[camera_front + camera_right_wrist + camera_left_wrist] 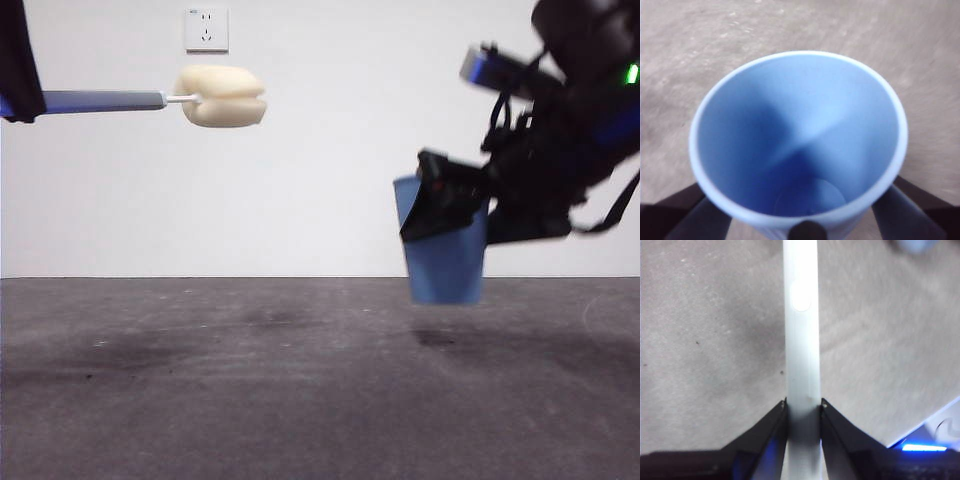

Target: Pick up the cup brush,pick up the cup,insert the brush into the cup,clean the cup,put the cup brush back,put the cup back to the fixed position on the table

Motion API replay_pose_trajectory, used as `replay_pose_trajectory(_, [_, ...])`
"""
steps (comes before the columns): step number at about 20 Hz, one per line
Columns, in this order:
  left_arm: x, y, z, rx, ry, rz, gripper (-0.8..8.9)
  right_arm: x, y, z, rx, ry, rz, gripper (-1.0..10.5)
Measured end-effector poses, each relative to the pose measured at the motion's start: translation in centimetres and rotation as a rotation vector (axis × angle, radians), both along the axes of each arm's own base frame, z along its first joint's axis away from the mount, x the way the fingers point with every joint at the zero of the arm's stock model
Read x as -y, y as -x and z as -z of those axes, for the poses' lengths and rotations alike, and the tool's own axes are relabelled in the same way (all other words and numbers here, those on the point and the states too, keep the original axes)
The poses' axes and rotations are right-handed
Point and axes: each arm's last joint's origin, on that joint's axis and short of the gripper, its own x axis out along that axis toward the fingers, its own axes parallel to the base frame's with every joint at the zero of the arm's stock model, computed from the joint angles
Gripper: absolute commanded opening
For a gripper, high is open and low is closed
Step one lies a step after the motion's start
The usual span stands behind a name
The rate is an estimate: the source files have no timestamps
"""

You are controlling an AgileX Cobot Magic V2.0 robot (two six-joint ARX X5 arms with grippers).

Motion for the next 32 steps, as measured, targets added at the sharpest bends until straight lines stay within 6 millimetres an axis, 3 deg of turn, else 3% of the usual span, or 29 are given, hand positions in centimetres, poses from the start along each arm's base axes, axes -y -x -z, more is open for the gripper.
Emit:
replay_pose_trajectory(3, [-0.1, 0.2, 0.1, 0.000, -0.049, 0.076, -0.09, -0.4, 2.0, -2.6, -0.019, 0.160, -0.013, -0.2])
replay_pose_trajectory(5, [0.0, 0.3, 0.2, -0.008, -0.052, 0.135, -0.09, -1.0, 3.1, -3.3, -0.048, 0.323, -0.036, -0.2])
replay_pose_trajectory(9, [0.3, 0.5, 1.0, -0.092, -0.092, 0.257, -0.09, -2.4, 5.3, -2.7, -0.068, 0.656, -0.133, -0.2])
replay_pose_trajectory(13, [1.6, 0.7, 2.5, -0.229, -0.185, 0.388, -0.09, -3.1, 6.4, -2.5, -0.012, 0.851, -0.176, -0.2])
replay_pose_trajectory(17, [3.4, 0.6, 3.3, -0.244, -0.210, 0.474, -0.09, -3.4, 7.5, -2.2, 0.010, 1.073, -0.235, -0.2])
replay_pose_trajectory(26, [6.3, 1.0, 4.1, -0.230, -0.187, 0.579, -0.09, -4.3, 8.9, -2.0, 0.076, 1.234, -0.358, -0.2])
replay_pose_trajectory(32, [7.1, 1.3, 3.9, -0.209, -0.147, 0.588, -0.09, -5.1, 9.8, -1.6, 0.088, 1.301, -0.424, -0.2])
